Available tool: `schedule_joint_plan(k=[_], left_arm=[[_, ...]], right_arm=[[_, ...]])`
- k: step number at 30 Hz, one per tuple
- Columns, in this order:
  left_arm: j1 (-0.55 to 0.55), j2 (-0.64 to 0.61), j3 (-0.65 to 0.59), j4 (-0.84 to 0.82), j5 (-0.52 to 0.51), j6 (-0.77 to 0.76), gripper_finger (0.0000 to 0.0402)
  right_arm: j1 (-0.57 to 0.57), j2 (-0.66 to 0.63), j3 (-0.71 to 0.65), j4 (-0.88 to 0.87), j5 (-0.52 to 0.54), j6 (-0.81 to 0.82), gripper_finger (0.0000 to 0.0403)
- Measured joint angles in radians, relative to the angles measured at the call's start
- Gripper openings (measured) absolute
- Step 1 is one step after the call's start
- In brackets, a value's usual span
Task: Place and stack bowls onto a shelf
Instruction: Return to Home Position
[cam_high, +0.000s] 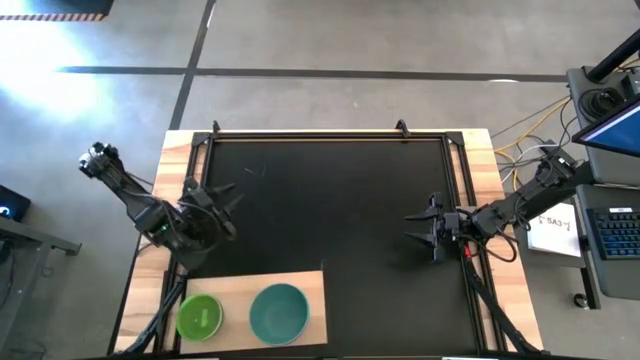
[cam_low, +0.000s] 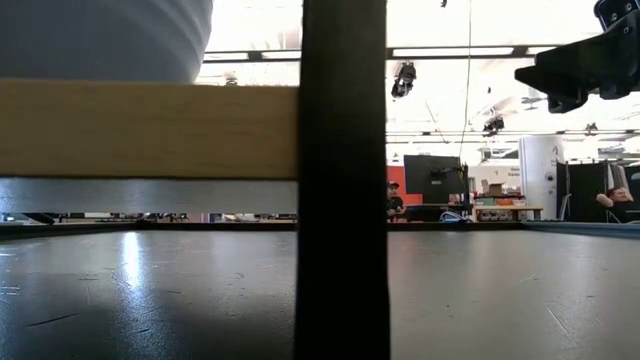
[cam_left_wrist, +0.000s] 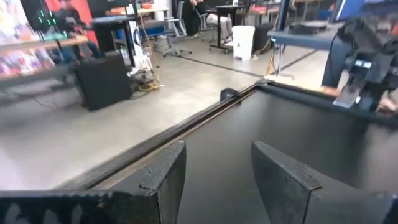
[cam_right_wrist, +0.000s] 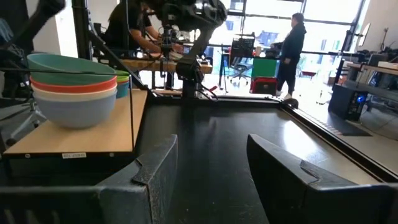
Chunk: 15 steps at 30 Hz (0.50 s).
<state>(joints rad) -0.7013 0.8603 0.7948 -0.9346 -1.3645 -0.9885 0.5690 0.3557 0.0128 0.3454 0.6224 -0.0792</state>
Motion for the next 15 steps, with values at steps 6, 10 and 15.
schedule_joint_plan(k=[6,10,15], left_arm=[[0.000,-0.181,-0.231,0.371,-0.003,0.186,0.0165],[0.002,-0.243,-0.388,0.827,0.072,0.480,0.0165],[0.007,-0.230,-0.572,1.427,0.294,0.850,0.0165]], right_arm=[[0.000,0.000,0.000,0.000,0.000,0.000,0.0183],[0.000,0.000,0.000,0.000,0.000,0.000,0.0183],[0.000,0.000,0.000,0.000,0.000,0.000,0.0183]])
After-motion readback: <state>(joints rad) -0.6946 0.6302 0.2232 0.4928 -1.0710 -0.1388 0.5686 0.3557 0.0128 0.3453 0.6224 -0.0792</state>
